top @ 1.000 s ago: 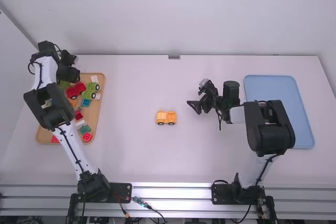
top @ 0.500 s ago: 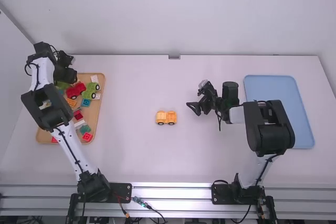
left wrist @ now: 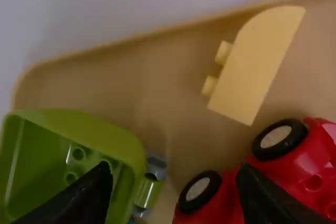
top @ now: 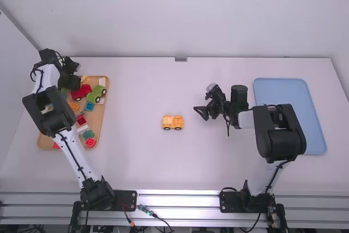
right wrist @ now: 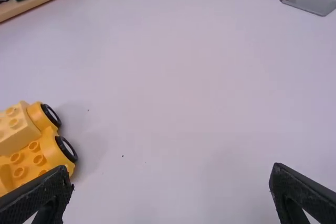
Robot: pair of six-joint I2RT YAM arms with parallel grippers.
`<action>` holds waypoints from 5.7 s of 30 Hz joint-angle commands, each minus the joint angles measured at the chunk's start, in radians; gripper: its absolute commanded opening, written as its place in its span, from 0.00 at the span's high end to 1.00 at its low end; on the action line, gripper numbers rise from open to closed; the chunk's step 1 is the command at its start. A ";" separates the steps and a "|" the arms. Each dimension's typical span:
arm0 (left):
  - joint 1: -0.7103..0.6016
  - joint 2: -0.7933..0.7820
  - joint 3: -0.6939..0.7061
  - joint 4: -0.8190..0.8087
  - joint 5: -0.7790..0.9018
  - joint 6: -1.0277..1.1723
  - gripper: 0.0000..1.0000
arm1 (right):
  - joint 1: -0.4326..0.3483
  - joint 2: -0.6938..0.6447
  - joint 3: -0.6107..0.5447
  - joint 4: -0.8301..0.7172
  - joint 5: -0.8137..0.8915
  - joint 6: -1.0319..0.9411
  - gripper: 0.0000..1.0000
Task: Assemble lego blocks to make yellow taxi
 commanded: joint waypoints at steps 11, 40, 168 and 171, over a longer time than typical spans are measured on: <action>-0.025 0.013 0.072 -0.062 0.102 0.040 0.29 | 0.002 -0.012 -0.002 0.002 -0.002 0.000 0.01; -0.053 0.013 -0.084 0.128 0.104 0.053 0.41 | 0.002 -0.012 -0.002 0.001 -0.008 0.003 0.01; -0.904 -1.183 -1.354 0.654 0.138 0.183 0.98 | 0.151 -0.012 0.352 -0.472 -0.481 0.399 0.01; -0.904 -1.179 -1.355 0.642 0.152 0.183 0.98 | 0.173 -0.012 0.352 -0.455 -0.481 0.429 0.00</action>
